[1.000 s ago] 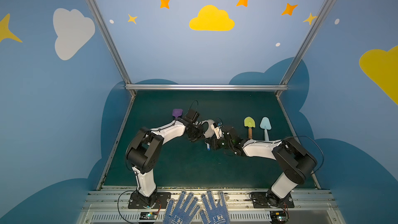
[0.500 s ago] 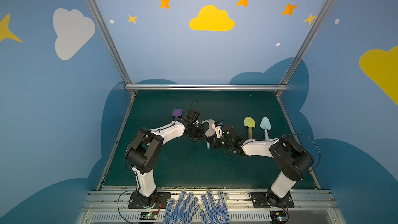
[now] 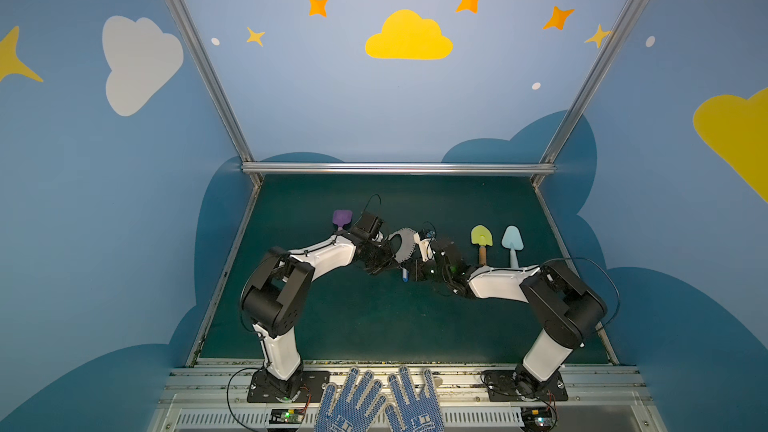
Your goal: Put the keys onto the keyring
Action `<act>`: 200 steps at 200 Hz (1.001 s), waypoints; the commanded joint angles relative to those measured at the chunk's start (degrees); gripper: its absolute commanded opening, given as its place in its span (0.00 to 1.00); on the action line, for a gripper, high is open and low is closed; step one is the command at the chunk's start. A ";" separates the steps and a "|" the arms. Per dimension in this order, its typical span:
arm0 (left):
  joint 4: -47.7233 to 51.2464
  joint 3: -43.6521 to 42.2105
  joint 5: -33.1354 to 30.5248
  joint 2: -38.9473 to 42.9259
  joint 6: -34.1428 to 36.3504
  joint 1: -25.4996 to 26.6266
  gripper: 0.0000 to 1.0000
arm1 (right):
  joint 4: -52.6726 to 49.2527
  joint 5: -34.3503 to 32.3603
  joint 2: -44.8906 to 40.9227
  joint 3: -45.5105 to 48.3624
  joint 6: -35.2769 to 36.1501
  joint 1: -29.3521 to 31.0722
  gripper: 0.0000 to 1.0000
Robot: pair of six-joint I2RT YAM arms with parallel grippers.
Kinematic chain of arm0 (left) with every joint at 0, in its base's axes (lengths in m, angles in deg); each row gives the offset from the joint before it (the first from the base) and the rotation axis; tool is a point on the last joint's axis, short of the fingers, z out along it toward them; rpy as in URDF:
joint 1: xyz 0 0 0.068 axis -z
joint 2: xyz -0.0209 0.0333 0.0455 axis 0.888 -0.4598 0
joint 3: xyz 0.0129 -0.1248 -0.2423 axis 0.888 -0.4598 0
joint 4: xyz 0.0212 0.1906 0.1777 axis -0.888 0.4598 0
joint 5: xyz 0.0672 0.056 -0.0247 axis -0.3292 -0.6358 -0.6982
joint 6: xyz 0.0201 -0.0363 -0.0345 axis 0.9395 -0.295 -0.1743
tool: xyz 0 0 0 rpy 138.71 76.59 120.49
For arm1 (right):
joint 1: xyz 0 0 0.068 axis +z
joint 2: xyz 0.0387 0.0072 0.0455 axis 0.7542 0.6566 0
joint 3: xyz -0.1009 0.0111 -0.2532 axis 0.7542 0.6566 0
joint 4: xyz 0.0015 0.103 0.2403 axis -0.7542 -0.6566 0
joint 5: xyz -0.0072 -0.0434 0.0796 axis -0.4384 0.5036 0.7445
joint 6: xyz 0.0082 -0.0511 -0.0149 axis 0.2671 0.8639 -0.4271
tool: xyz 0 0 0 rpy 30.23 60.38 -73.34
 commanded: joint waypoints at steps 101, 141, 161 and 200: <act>-1.24 -1.47 0.95 1.83 -0.63 -0.95 0.04 | 9.39 5.07 -3.67 5.10 -0.43 0.91 0.00; -1.58 -1.83 1.15 2.57 -0.86 -0.79 0.04 | 7.14 3.39 -2.20 2.55 -0.57 0.85 0.00; -1.40 -1.99 1.01 2.97 -0.81 -0.82 0.04 | 6.60 2.71 -1.99 2.38 -0.70 0.90 0.00; -1.56 -1.92 1.05 3.41 -1.06 -0.80 0.04 | 2.47 -0.26 -1.56 1.65 -0.41 0.76 0.00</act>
